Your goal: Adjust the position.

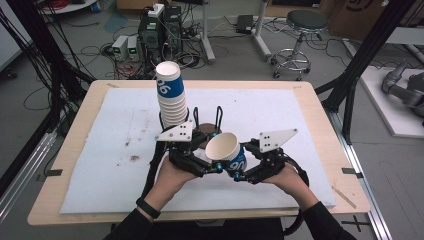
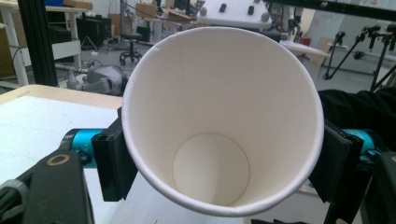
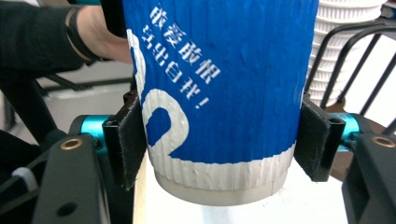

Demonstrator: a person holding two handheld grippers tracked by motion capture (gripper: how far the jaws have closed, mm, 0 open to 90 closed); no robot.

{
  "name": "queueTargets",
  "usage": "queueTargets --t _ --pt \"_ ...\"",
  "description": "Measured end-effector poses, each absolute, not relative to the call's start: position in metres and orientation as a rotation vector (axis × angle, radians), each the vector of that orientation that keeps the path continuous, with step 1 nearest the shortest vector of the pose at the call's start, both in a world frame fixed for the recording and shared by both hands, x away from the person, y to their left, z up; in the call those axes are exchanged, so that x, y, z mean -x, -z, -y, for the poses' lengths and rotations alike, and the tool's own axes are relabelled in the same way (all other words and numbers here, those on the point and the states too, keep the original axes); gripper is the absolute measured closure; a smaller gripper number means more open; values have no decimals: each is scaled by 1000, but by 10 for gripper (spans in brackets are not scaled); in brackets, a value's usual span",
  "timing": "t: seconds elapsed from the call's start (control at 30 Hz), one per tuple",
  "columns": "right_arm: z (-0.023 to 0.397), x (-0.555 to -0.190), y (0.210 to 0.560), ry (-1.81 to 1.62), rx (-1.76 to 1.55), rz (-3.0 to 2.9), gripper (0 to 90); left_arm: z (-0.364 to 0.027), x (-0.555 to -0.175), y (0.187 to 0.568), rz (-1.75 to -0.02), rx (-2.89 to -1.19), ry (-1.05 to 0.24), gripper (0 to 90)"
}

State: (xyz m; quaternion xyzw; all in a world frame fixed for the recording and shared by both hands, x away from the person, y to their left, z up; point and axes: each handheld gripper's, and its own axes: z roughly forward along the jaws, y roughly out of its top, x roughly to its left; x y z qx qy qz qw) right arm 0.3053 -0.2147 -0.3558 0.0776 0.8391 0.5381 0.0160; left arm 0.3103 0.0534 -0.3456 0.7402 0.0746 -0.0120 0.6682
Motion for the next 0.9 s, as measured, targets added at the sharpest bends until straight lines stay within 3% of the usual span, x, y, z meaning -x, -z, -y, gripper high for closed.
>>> queueTargets --t 0.3,0.37,0.73,0.9 --pt "205 -299 350 -1428 -183 -2668 242 -49 -305 332 -105 -1863 -52 239" --pt "203 -299 354 -1441 -188 -2668 302 -48 -304 329 -95 -1879 -60 239" --pt "205 -302 362 -1752 -236 -2579 305 -49 -305 334 -148 -1662 21 178" --pt "203 -301 363 -1786 -251 -2564 305 -48 -306 333 -150 -1638 17 173"
